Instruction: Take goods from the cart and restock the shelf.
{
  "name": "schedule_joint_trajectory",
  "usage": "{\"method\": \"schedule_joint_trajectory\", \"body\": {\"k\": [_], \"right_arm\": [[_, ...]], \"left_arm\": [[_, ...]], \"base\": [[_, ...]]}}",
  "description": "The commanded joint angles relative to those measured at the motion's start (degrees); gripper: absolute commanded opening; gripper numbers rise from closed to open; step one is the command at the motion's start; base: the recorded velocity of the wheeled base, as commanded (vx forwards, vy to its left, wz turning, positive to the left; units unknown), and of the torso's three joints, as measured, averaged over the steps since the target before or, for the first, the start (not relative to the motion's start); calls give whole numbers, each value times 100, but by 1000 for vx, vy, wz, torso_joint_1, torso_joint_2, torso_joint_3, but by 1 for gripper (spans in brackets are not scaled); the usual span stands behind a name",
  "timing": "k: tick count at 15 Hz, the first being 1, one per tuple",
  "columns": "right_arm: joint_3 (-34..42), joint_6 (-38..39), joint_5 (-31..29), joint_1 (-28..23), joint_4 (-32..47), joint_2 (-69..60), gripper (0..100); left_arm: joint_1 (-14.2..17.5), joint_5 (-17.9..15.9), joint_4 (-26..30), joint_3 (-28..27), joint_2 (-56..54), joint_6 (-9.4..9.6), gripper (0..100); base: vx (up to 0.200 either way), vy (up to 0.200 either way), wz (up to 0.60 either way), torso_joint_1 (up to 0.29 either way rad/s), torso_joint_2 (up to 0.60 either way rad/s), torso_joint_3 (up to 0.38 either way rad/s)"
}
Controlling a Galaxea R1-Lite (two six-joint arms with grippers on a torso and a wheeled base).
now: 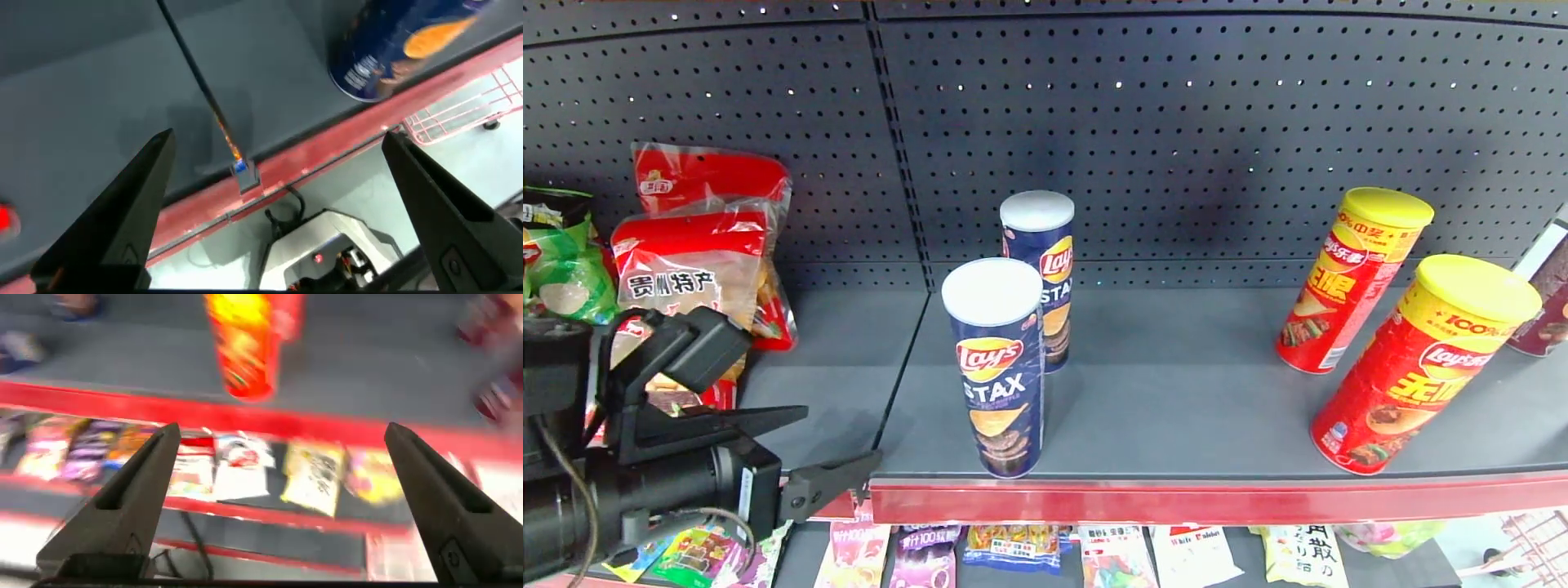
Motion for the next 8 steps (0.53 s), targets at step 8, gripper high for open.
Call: {"method": "schedule_joint_trajectory", "body": {"k": [8], "right_arm": [[755, 28, -181, -245, 3, -895, 100]], "left_arm": [[-97, -8, -91, -529, 1353, 423, 100]], "base": [[0, 0, 0, 0, 0, 0]]}}
